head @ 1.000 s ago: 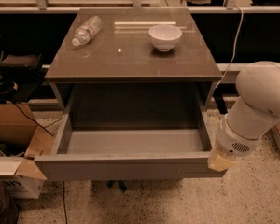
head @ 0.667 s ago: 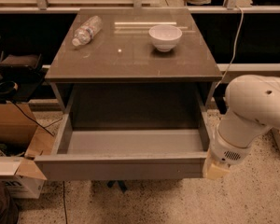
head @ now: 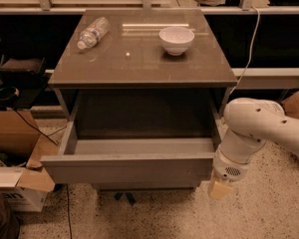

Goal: Close top drawer

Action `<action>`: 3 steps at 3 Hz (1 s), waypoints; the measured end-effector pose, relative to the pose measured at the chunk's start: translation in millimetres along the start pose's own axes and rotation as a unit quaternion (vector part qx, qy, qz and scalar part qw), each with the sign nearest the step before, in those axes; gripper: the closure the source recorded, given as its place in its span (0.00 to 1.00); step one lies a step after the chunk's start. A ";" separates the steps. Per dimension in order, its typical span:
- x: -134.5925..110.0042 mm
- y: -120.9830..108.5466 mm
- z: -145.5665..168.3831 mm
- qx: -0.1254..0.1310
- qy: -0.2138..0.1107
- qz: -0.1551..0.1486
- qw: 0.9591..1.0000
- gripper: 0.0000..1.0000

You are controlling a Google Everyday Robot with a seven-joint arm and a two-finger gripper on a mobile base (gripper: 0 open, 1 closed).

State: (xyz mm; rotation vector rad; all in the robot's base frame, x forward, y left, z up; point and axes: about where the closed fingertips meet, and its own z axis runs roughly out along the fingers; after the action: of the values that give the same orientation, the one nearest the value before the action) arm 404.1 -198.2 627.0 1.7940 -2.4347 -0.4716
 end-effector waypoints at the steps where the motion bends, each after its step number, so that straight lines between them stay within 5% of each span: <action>1: -0.1 -0.2 -0.2 0.000 0.000 0.000 1.000 1.00; 3: -16.1 -40.5 -23.3 0.058 -0.022 0.011 0.998 1.00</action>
Offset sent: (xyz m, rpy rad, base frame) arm 0.0462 -0.0051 0.0199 -0.0401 -0.1372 -0.0838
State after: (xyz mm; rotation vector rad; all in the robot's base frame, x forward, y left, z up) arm 452.0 -198.4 639.2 1.8175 -2.5586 -0.3804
